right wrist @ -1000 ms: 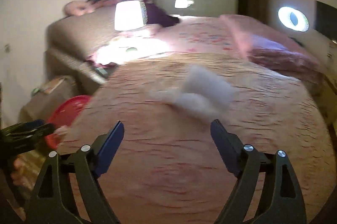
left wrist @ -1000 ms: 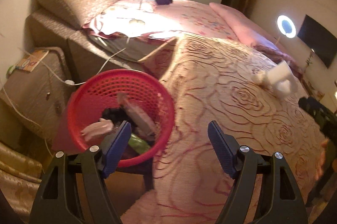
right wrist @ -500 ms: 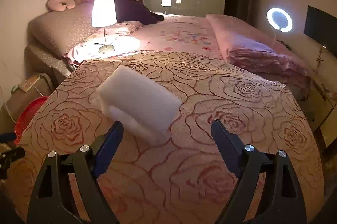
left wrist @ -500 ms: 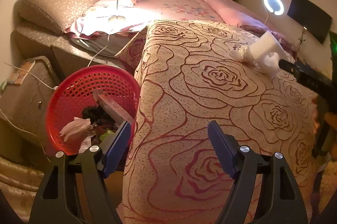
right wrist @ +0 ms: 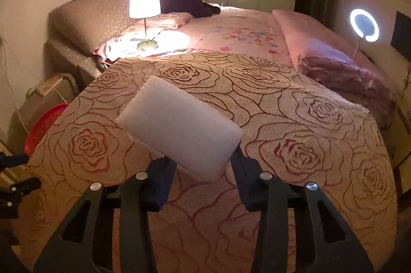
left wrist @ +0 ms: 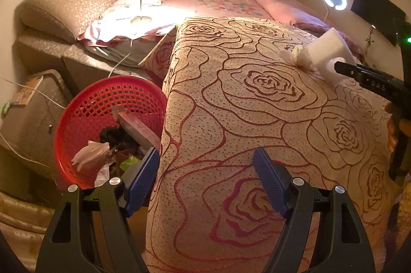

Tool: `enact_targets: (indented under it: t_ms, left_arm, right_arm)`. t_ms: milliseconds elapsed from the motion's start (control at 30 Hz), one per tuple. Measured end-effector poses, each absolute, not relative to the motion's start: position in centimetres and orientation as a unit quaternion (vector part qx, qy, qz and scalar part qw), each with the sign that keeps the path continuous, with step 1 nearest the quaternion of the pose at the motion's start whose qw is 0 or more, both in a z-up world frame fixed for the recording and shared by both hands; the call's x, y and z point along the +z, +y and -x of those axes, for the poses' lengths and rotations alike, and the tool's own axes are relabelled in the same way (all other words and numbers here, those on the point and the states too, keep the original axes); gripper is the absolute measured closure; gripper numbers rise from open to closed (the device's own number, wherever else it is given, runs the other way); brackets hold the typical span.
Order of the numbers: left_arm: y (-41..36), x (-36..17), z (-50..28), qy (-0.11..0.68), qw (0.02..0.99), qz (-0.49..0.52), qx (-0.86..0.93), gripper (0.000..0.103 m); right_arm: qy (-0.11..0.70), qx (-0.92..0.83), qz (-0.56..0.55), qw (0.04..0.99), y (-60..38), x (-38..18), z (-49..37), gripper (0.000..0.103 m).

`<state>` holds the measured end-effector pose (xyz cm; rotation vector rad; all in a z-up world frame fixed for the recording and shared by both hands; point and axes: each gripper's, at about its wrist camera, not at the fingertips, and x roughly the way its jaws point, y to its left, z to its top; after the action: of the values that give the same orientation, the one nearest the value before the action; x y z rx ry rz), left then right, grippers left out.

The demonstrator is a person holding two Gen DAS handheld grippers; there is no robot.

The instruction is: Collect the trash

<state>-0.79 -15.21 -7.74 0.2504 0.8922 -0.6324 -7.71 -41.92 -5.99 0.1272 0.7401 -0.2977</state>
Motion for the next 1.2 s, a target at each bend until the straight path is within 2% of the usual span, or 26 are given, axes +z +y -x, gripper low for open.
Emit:
enact_targets:
  t_ms: [367,700,767,867,1200]
  left_arm:
    - [-15.5,-7.3,1.0,0.419,0.847,-0.120,-0.305,0.030]
    - [-18.5,-5.9,1.3,0.402,0.846,-0.145,-0.319,0.030]
    - [-19.6,-5.6,1.3,0.398,0.845,-0.152,-0.324,0.030]
    - [-21.8,-5.0,0.8,0.394,0.841,-0.163,-0.333,0.030]
    - [-29.6,-4.1,-2.5,0.406,0.824,-0.169,-0.357,0.030]
  right_arm:
    - [0.358,-0.140,-0.171,0.907,-42.4,-5.7,14.0,0.063]
    - [0.370,-0.155,-0.207,0.892,-43.0,-6.7,18.2,0.062]
    - [0.363,-0.150,-0.210,0.895,-43.0,-6.8,18.9,0.061]
    - [0.350,-0.153,-0.207,0.900,-42.9,-6.4,19.7,0.046]
    - [0.334,-0.145,-0.226,0.904,-44.4,-6.2,20.5,0.044]
